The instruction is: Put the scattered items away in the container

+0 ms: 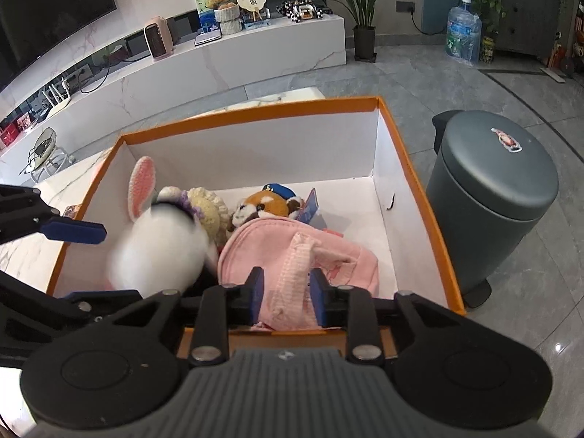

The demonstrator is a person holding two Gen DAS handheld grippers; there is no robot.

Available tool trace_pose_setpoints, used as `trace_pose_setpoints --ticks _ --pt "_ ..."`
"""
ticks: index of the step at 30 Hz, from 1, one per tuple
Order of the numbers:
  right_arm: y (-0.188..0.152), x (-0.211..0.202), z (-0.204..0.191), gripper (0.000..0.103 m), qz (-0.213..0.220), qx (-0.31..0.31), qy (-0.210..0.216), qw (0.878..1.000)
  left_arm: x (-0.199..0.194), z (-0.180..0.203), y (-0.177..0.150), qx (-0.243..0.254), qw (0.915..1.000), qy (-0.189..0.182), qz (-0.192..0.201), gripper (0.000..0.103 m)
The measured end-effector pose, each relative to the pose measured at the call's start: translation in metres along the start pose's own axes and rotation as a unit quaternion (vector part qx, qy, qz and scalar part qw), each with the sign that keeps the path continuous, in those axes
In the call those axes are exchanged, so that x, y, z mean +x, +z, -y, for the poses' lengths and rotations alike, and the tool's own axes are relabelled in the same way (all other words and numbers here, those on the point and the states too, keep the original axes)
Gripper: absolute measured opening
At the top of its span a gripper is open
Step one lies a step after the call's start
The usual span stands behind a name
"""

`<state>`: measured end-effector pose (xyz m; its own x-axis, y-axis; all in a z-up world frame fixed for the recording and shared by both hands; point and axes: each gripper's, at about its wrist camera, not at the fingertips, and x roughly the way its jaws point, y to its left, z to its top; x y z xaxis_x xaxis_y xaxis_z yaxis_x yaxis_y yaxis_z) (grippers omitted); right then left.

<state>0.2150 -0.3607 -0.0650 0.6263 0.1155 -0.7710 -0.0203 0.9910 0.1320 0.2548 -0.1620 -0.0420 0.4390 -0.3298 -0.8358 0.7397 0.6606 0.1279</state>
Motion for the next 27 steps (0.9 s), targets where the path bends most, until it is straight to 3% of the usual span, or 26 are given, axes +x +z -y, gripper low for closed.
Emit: trace_pose_setpoints --ticks 2,6,8,27 --pt "-0.001 -0.004 0.0 0.031 0.004 0.002 0.002 1.0 -0.007 0.001 0.001 0.002 0.9999 -0.003 0.014 0.074" --pt "-0.003 -0.013 -0.003 0.031 0.014 0.009 0.006 1.0 -0.009 0.004 0.003 -0.004 0.9999 0.001 0.011 0.055" --pt "-0.005 -0.02 -0.005 0.031 0.02 0.014 0.012 1.0 -0.009 0.006 0.002 -0.012 0.9998 0.008 0.01 0.052" --pt "-0.055 -0.108 -0.048 0.034 0.078 0.051 0.017 0.996 -0.101 0.028 -0.051 -0.074 0.9919 0.045 0.093 0.051"
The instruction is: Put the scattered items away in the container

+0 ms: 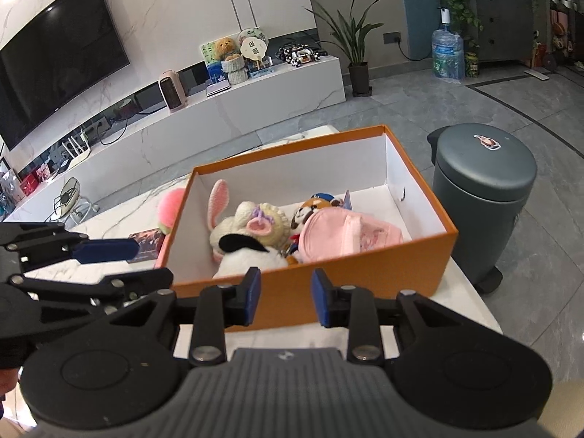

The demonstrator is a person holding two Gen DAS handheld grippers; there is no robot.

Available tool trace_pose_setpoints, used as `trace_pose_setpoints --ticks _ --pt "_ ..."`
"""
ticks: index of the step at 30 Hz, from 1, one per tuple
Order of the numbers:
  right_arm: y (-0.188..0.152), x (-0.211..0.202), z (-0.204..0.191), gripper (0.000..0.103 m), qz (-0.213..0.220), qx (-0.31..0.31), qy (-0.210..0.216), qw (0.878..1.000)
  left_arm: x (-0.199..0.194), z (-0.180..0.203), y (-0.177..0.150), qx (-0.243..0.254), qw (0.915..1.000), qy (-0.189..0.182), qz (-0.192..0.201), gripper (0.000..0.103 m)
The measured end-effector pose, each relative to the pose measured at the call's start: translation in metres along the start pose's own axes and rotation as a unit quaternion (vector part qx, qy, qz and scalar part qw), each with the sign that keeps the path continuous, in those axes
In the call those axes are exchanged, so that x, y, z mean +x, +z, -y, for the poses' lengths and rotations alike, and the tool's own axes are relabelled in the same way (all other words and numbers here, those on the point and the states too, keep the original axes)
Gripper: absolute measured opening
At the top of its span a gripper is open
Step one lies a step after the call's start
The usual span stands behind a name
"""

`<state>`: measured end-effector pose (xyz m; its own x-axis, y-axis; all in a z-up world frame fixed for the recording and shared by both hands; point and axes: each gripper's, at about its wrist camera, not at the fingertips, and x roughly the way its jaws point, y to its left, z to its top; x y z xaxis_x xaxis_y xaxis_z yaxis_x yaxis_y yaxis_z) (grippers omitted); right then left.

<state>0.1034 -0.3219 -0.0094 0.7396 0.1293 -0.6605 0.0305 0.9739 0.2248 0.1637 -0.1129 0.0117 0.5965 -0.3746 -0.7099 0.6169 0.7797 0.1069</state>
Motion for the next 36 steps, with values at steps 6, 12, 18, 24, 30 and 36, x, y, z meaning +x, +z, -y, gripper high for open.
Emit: trace_pose_setpoints --ticks 6,12,18,24,30,36 --pt "-0.016 -0.023 -0.017 0.036 0.014 -0.012 -0.01 1.0 -0.028 -0.002 -0.015 -0.031 0.9993 0.013 0.018 0.05" --pt "-0.03 -0.038 -0.038 0.038 0.03 -0.022 -0.009 0.999 -0.047 -0.009 -0.034 -0.061 0.9972 0.032 0.028 0.05" --pt "-0.045 -0.044 -0.061 0.041 0.042 -0.036 -0.02 0.998 -0.06 -0.019 -0.057 -0.081 0.9952 0.047 0.027 0.05" --pt "-0.058 -0.04 -0.084 0.046 0.034 -0.051 -0.014 0.998 -0.066 -0.036 -0.081 -0.109 0.992 0.061 0.016 0.05" --pt "-0.067 -0.031 -0.112 0.048 0.013 -0.079 -0.002 0.997 -0.076 -0.054 -0.099 -0.13 0.9883 0.078 0.012 0.05" --pt "-0.07 -0.02 -0.136 0.049 0.002 -0.099 0.013 0.995 -0.083 -0.075 -0.114 -0.156 0.9833 0.093 0.01 0.05"
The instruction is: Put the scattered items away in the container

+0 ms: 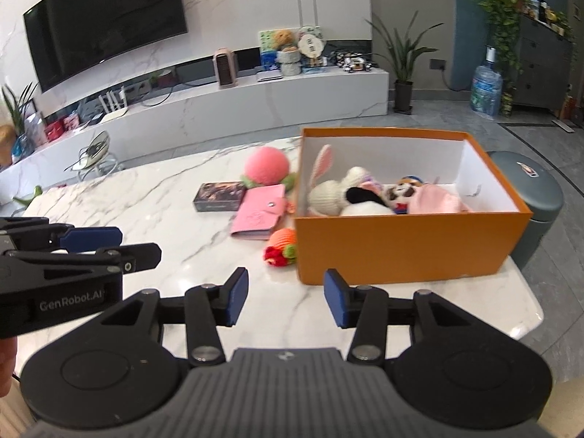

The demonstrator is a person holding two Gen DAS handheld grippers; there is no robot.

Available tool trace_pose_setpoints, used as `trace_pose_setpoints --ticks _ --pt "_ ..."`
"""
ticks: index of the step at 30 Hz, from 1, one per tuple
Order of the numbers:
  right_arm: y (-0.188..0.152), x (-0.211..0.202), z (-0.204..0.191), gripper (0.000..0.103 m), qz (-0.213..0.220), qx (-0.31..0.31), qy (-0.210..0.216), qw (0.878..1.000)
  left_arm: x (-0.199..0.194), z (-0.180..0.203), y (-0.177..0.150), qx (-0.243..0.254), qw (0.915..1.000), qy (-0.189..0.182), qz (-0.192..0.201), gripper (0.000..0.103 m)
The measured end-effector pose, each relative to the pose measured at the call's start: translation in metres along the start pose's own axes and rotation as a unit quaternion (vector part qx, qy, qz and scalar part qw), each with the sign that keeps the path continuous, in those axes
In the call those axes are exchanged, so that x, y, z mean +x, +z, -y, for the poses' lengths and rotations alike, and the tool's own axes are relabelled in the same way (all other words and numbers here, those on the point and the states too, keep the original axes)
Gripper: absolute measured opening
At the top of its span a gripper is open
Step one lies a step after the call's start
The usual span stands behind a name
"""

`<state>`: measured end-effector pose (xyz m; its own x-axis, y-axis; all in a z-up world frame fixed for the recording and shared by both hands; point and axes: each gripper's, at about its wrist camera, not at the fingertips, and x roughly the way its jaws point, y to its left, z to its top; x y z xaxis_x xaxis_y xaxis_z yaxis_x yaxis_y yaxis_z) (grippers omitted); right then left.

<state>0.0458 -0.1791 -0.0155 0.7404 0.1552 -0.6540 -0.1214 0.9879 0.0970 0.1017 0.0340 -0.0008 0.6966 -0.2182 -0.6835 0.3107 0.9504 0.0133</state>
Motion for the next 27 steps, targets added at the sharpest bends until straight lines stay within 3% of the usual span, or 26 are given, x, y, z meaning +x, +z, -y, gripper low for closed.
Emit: trace_pose_setpoints --ticks 7,13,27 --pt "-0.001 0.021 -0.024 0.049 -0.022 -0.011 0.016 1.0 0.006 -0.026 -0.007 -0.019 0.9996 0.007 -0.019 0.05" --pt "-0.009 0.028 -0.041 0.052 -0.027 -0.025 0.015 0.999 0.021 -0.027 -0.012 -0.008 0.9993 0.005 -0.035 0.05" --pt "-0.013 0.064 -0.041 0.053 -0.054 -0.031 0.003 0.998 0.053 -0.037 -0.018 -0.001 0.9965 0.02 -0.081 0.05"
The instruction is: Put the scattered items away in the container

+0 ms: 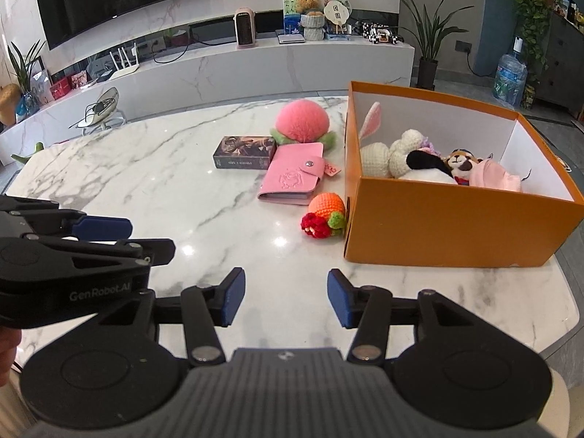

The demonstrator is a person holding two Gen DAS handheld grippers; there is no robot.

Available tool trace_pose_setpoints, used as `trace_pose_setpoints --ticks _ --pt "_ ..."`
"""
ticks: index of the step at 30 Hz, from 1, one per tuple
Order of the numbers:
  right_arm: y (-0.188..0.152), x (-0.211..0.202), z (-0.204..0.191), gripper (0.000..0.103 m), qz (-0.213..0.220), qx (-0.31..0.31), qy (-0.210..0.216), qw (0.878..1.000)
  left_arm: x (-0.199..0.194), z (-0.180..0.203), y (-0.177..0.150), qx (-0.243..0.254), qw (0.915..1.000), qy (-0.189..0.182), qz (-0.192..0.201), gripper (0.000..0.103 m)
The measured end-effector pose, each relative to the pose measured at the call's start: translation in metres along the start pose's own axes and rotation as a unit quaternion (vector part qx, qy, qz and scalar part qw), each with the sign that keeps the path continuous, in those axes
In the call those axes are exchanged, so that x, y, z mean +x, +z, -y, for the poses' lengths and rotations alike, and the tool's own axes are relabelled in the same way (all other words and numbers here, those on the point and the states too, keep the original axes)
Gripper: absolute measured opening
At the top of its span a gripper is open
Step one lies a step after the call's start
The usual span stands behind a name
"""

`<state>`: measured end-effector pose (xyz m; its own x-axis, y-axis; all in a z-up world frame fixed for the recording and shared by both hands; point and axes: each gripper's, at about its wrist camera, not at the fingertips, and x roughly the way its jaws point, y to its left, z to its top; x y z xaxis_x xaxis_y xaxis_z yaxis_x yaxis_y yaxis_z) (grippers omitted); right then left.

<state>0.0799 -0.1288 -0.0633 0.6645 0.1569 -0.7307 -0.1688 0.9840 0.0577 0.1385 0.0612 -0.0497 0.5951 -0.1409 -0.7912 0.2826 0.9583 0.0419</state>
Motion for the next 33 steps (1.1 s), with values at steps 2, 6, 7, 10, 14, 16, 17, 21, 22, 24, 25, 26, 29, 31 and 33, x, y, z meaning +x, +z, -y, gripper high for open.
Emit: trace_pose_setpoints --ticks 2,6,7,10,14,16,17,21,22,24,25,26,29,31,33 --pt "0.001 0.006 0.001 0.054 -0.003 0.001 -0.002 1.0 0.004 -0.002 0.001 -0.001 1.0 0.001 -0.005 0.05" --pt "0.004 0.019 0.002 0.054 -0.011 0.004 -0.003 1.0 0.015 -0.007 0.004 -0.002 0.9999 0.003 -0.015 0.05" --pt "0.005 0.023 0.002 0.054 -0.012 0.005 -0.002 1.0 0.019 -0.009 0.004 -0.004 0.9998 0.004 -0.017 0.05" --pt "0.008 0.033 -0.001 0.054 -0.015 0.001 -0.001 1.0 0.029 -0.016 0.006 -0.009 0.9997 0.006 -0.024 0.05" --pt "0.013 0.046 -0.008 0.054 -0.013 -0.014 0.001 1.0 0.042 -0.027 0.009 -0.016 0.9994 0.006 -0.028 0.05" --pt "0.016 0.052 -0.013 0.054 -0.009 -0.025 0.002 1.0 0.047 -0.032 0.012 -0.018 0.9994 0.008 -0.029 0.05" --pt "0.018 0.054 -0.016 0.054 -0.006 -0.032 0.003 0.999 0.049 -0.035 0.013 -0.019 0.9994 0.008 -0.029 0.05" --pt "0.03 0.066 -0.027 0.054 0.011 -0.054 0.004 0.998 0.057 -0.048 0.024 -0.021 0.9995 0.007 -0.024 0.05" --pt "0.034 0.069 -0.03 0.053 0.016 -0.061 0.003 0.998 0.059 -0.051 0.027 -0.02 0.9995 0.007 -0.021 0.05" --pt "0.044 0.076 -0.035 0.053 0.025 -0.074 0.002 0.997 0.063 -0.057 0.035 -0.015 0.9998 0.006 -0.015 0.05" --pt "0.05 0.08 -0.037 0.053 0.027 -0.078 0.0 0.997 0.066 -0.059 0.039 -0.011 0.9999 0.006 -0.01 0.05" --pt "0.056 0.084 -0.037 0.053 0.03 -0.08 0.0 0.996 0.069 -0.061 0.044 -0.006 0.9999 0.006 -0.007 0.05" --pt "0.075 0.098 -0.035 0.053 0.036 -0.081 -0.001 0.996 0.079 -0.066 0.056 0.001 1.0 0.004 0.002 0.051" --pt "0.087 0.107 -0.033 0.053 0.039 -0.083 -0.005 0.996 0.087 -0.069 0.064 0.004 1.0 0.003 0.007 0.051" --pt "0.097 0.117 -0.031 0.053 0.041 -0.085 -0.016 0.995 0.095 -0.071 0.072 0.003 0.9999 -0.002 0.009 0.051"
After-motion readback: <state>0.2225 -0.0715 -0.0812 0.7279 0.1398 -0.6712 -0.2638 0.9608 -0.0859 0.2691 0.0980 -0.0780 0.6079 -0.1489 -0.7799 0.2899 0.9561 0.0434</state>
